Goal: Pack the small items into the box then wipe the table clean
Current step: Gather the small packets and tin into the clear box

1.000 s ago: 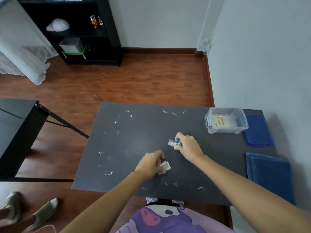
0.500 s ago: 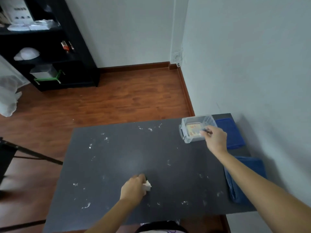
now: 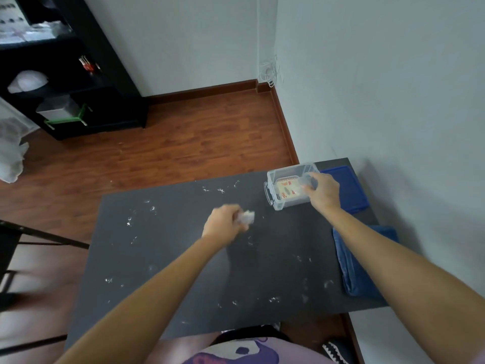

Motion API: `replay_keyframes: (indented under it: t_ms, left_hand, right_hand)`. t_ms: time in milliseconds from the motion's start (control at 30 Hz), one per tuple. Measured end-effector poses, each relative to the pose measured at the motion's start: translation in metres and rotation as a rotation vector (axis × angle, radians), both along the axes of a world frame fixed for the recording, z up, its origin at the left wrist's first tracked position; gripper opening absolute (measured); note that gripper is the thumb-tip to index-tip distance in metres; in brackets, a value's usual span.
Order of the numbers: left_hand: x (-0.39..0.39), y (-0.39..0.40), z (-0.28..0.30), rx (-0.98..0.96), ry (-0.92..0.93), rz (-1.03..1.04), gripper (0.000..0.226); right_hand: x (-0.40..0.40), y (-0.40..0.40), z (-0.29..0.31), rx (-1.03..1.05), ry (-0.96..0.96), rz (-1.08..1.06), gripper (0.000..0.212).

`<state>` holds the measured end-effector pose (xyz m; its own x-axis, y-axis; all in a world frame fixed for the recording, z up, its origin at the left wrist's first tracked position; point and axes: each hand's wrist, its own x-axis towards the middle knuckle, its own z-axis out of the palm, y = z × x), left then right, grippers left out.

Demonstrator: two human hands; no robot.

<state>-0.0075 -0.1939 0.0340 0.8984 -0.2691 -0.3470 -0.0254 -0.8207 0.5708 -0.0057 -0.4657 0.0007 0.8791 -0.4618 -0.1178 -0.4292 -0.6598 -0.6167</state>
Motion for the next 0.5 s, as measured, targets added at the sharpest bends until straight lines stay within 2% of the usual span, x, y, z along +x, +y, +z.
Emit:
replay_keyframes:
  t_ms: [133,233,267,333,400,500]
  left_hand:
    - [0.043,-0.069,0.017,-0.191,-0.076,-0.01,0.026]
    - [0.058,-0.105,0.012,-0.22,-0.066,-0.057,0.03]
    - [0.059,-0.113,0.008,-0.185,-0.077,-0.086,0.039]
    - [0.06,-0.119,-0.002,-0.076,-0.081,-0.128,0.08]
    - [0.06,-0.119,-0.01,-0.015,-0.021,-0.167,0.11]
    - [0.063,-0.117,-0.017,-0.022,0.082,-0.203,0.122]
  right_hand:
    - [-0.005,0.005,0.002,0.026,-0.006,-0.019,0.039]
    - [-0.011,0.006,0.002,0.088,-0.021,-0.039,0.042]
    - [-0.012,0.005,0.001,0.117,-0.037,-0.041,0.041]
    - [-0.017,-0.001,0.0,0.149,-0.088,-0.056,0.036]
    - [-0.022,-0.014,-0.005,0.079,-0.128,-0.105,0.032]
    - [-0.03,-0.046,-0.017,-0.108,-0.016,-0.169,0.037]
